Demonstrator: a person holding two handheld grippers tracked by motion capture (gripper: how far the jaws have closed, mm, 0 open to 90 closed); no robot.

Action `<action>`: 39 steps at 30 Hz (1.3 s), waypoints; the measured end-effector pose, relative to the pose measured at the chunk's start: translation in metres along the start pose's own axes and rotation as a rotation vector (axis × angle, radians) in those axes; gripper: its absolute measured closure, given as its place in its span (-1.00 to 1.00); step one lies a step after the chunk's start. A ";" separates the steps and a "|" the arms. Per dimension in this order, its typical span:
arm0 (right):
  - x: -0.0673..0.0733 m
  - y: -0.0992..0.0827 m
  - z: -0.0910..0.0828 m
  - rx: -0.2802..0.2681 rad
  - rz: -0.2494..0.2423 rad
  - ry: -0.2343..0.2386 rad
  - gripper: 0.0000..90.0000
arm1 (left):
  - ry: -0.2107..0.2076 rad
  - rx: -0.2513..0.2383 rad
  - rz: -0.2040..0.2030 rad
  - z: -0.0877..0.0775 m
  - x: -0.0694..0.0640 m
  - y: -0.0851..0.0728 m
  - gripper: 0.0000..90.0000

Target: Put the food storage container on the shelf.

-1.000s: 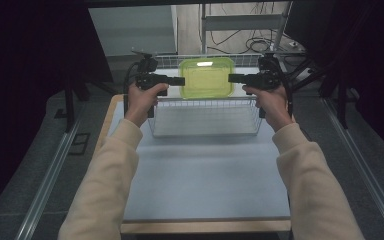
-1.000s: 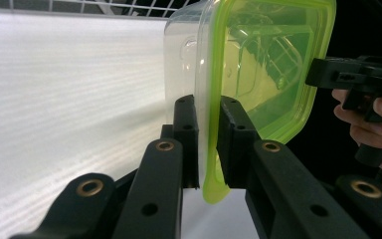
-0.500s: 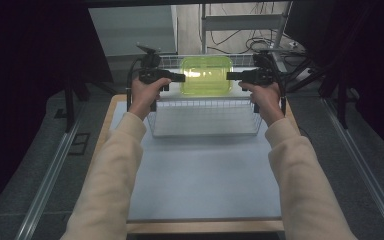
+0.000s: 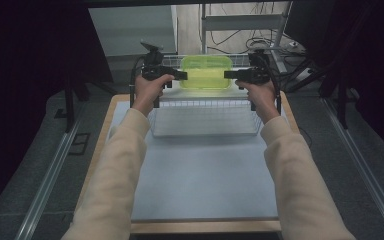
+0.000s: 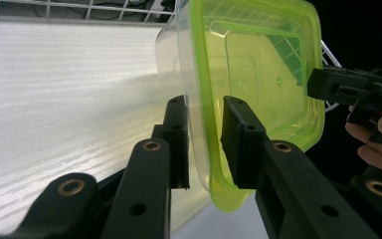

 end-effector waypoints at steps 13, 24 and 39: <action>-0.006 -0.002 0.005 -0.002 -0.023 -0.034 0.13 | -0.005 -0.029 0.022 0.003 0.000 0.002 0.02; 0.003 0.000 -0.014 -0.067 -0.057 -0.001 -0.10 | -0.014 -0.033 0.087 -0.002 -0.011 0.001 -0.78; 0.002 -0.007 -0.023 -0.075 -0.069 0.030 -0.10 | -0.013 -0.023 0.042 -0.006 0.006 -0.008 -0.93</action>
Point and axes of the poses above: each handheld gripper's, and its own axes: z roughly forward along the jaws, y roughly out of its top, x roughly to its left, the point moved 10 cm from there along z, roughly forward along the jaws, and after that the axes turned 6 degrees about -y, right-handed, at the moved point
